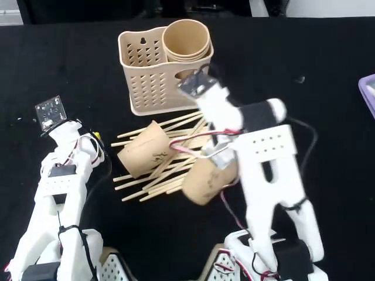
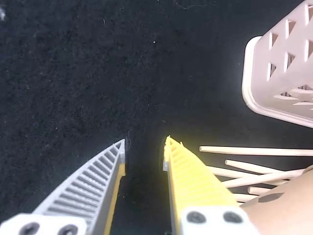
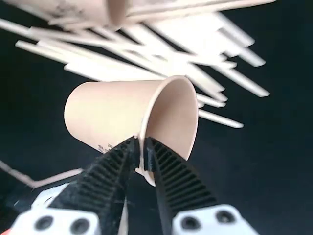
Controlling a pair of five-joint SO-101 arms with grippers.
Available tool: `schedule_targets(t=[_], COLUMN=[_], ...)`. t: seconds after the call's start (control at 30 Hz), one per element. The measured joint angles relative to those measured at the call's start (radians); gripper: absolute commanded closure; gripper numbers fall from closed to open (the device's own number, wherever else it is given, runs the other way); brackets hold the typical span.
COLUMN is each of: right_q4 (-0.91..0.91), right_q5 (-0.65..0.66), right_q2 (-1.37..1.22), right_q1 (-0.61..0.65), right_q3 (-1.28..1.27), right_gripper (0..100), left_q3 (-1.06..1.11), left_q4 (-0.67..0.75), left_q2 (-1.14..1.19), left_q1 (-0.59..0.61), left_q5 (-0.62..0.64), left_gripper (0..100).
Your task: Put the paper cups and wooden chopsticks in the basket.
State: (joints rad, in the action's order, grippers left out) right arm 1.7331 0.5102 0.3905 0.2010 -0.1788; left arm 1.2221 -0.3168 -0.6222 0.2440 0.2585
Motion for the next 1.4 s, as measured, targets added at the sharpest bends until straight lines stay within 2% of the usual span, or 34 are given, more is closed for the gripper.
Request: schedule_targets(t=[0.27, 0.43, 0.57, 0.73, 0.8, 1.1, 1.3, 1.4], right_q4=[-0.011, -0.064, -0.066, -0.063, -0.032, -0.003, -0.003, 0.000], right_q5=[0.091, 0.092, 0.091, 0.008, -0.009, -0.081, -0.084, -0.084], right_q2=[0.000, 0.000, 0.000, 0.000, 0.000, 0.000, 0.000, 0.008], right_q1=[-0.040, -0.038, 0.023, 0.103, 0.143, 0.295, 0.295, 0.242], right_q3=[0.041, -0.071, -0.157, -0.169, -0.169, -0.213, -0.186, -0.115], right_gripper=[98.8, 98.7, 98.5, 86.6, 84.8, 98.8, 98.8, 98.8], left_q3=[0.000, 0.000, 0.000, 0.000, 0.000, 0.000, 0.000, 0.000], left_q4=[0.000, 0.000, 0.000, 0.000, 0.000, 0.000, 0.000, 0.000], left_q2=[0.000, 0.000, 0.000, 0.000, 0.000, 0.000, 0.000, 0.000], left_q1=[0.000, 0.000, 0.000, 0.000, 0.000, 0.000, 0.000, 0.000], left_q5=[0.000, 0.000, 0.000, 0.000, 0.000, 0.000, 0.000, 0.000], left_gripper=[86, 86, 86, 86, 86, 86, 86, 86])
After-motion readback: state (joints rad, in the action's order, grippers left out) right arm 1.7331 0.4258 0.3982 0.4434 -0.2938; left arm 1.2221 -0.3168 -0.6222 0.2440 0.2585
